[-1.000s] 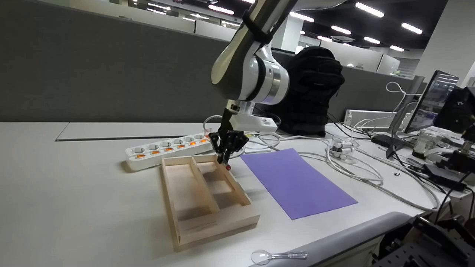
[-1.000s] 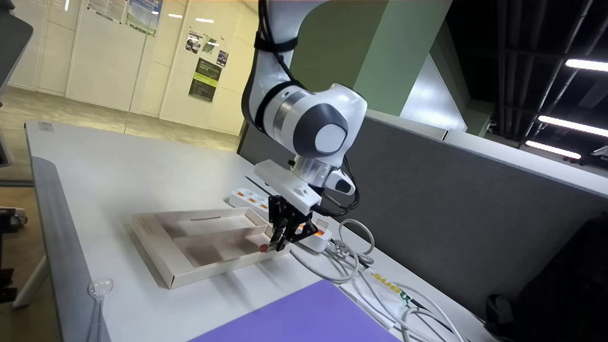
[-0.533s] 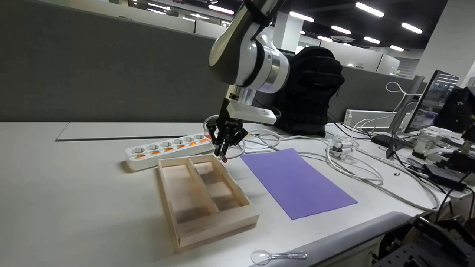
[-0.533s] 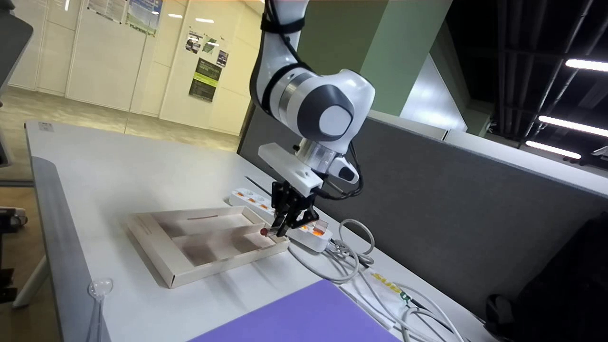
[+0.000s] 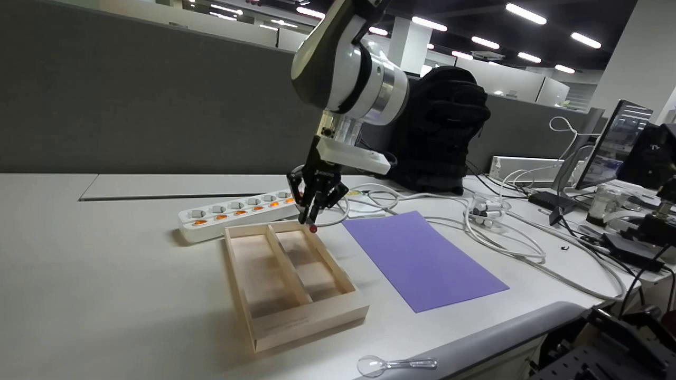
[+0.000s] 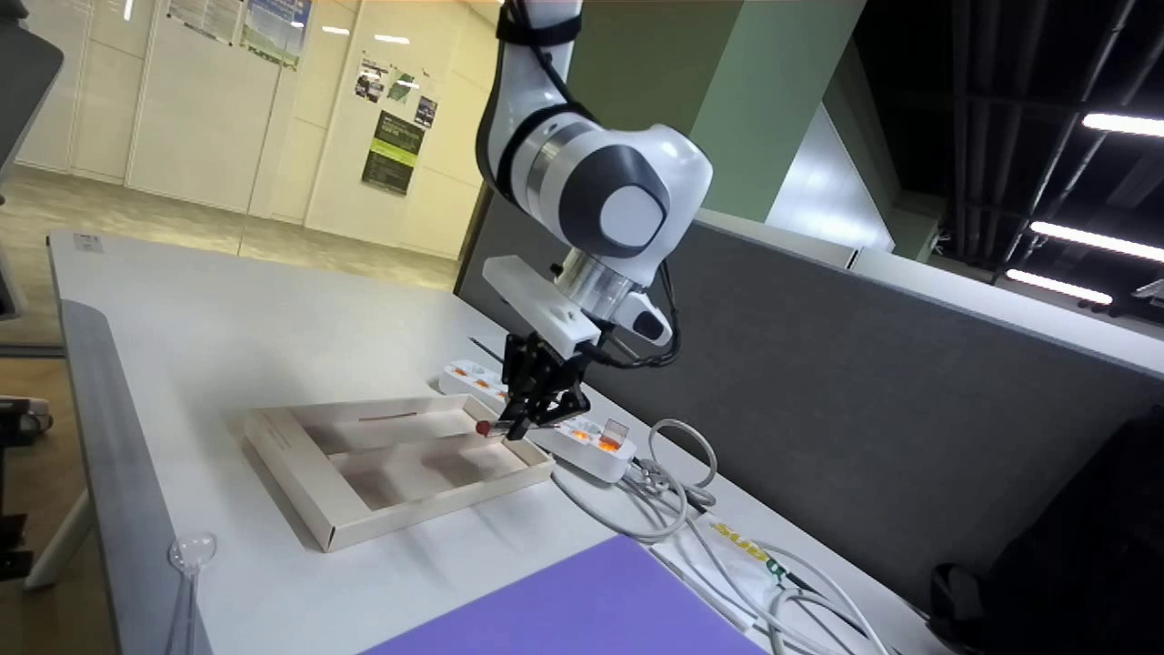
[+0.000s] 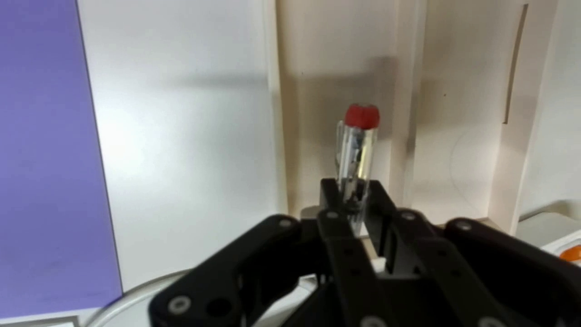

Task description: Put the screwdriver on the tray

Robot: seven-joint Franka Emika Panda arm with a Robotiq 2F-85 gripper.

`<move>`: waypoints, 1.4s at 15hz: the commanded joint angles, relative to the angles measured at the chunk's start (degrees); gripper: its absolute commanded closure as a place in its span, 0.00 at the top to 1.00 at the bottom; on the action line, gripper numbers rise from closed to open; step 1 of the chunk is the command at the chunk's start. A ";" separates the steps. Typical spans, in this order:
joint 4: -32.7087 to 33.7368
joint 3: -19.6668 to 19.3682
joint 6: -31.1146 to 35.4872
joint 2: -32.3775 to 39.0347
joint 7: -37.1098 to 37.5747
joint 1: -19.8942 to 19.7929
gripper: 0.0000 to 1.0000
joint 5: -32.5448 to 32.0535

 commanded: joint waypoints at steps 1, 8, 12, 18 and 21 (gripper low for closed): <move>-0.06 -0.31 1.39 1.46 1.64 1.04 0.05 0.13; -0.27 -3.74 11.64 6.08 3.68 4.74 0.05 -4.34; 0.08 -5.11 13.15 7.14 4.73 5.80 0.44 -6.21; 0.02 -4.88 10.41 6.15 5.35 4.81 0.83 -5.84; -1.01 -7.02 10.47 4.97 7.13 5.75 0.99 -6.53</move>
